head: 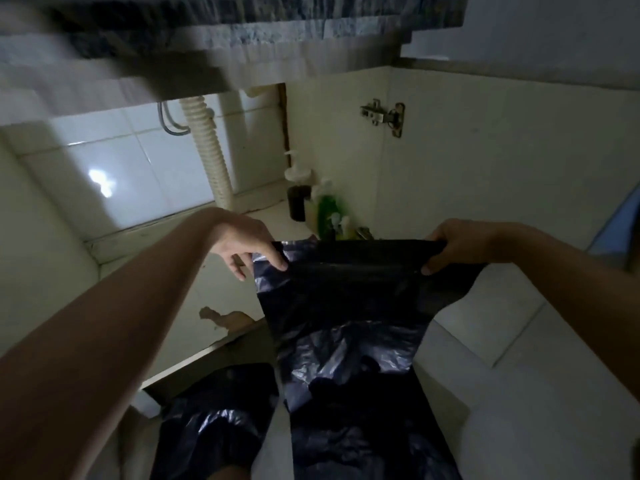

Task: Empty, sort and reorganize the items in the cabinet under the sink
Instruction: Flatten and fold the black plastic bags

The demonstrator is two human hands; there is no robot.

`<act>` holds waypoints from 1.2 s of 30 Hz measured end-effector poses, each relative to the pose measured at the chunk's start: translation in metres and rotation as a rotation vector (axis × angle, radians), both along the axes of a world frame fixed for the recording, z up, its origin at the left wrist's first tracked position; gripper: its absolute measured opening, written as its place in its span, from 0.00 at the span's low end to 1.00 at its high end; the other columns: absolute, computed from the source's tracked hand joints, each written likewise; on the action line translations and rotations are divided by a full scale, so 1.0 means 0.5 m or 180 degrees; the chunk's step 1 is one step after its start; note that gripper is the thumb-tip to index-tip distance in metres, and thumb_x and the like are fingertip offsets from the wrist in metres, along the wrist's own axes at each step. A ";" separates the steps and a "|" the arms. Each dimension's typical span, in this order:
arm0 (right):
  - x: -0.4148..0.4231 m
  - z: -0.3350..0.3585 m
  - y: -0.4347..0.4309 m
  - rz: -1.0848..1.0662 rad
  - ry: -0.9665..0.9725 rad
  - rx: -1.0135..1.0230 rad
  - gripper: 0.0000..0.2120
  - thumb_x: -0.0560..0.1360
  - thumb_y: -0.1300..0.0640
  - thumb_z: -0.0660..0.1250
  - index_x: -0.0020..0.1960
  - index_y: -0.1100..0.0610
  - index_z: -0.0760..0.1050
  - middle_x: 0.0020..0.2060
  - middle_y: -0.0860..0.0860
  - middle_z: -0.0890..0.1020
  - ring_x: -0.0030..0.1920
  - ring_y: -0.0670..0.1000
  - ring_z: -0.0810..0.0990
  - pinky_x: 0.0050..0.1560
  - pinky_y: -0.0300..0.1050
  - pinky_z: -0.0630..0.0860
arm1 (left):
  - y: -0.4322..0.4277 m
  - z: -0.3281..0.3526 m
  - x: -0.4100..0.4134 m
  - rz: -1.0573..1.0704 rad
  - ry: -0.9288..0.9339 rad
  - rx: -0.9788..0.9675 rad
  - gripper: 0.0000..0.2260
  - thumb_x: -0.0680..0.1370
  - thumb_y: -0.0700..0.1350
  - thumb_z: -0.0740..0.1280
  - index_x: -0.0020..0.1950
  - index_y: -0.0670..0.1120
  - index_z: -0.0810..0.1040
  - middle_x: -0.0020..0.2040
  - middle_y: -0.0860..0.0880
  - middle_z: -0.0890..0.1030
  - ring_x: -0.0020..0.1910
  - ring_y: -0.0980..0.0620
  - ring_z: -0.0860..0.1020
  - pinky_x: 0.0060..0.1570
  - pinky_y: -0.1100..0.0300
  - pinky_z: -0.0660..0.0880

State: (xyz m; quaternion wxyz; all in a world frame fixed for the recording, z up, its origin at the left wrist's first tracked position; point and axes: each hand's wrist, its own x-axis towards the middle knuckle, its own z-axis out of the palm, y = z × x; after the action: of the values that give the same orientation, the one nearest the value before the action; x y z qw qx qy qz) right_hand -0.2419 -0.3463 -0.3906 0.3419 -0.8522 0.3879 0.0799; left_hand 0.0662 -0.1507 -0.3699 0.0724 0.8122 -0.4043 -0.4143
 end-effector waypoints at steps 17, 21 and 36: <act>-0.006 0.009 -0.056 -0.0438 -0.2432 -0.1003 0.04 0.75 0.51 0.74 0.47 0.50 0.85 0.36 0.47 0.84 0.35 0.44 0.81 0.37 0.38 0.77 | -0.015 0.042 -0.079 0.1030 -0.2347 -0.2364 0.10 0.73 0.52 0.69 0.46 0.46 0.81 0.41 0.46 0.80 0.42 0.46 0.78 0.38 0.56 0.74; -0.067 -0.003 -0.045 -0.0120 -0.1249 0.0380 0.03 0.76 0.57 0.72 0.48 0.55 0.83 0.39 0.50 0.85 0.39 0.49 0.82 0.39 0.38 0.77 | 0.055 0.028 -0.120 0.0232 -0.0862 -0.0809 0.11 0.76 0.50 0.71 0.54 0.46 0.80 0.50 0.46 0.81 0.50 0.48 0.79 0.51 0.50 0.78; -0.152 -0.453 0.112 0.0089 0.1987 0.1200 0.29 0.62 0.52 0.72 0.63 0.50 0.72 0.65 0.52 0.70 0.63 0.56 0.72 0.63 0.49 0.75 | 0.125 -0.426 -0.306 -0.0410 0.0319 0.1965 0.17 0.77 0.48 0.70 0.65 0.50 0.72 0.78 0.47 0.59 0.73 0.42 0.66 0.63 0.50 0.75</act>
State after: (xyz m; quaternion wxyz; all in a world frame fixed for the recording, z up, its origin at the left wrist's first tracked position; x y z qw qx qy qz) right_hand -0.3178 -0.2901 -0.6171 0.3570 -0.7140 0.4404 0.4109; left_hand -0.0869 -0.0881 -0.5830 -0.1840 0.7471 -0.3060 -0.5606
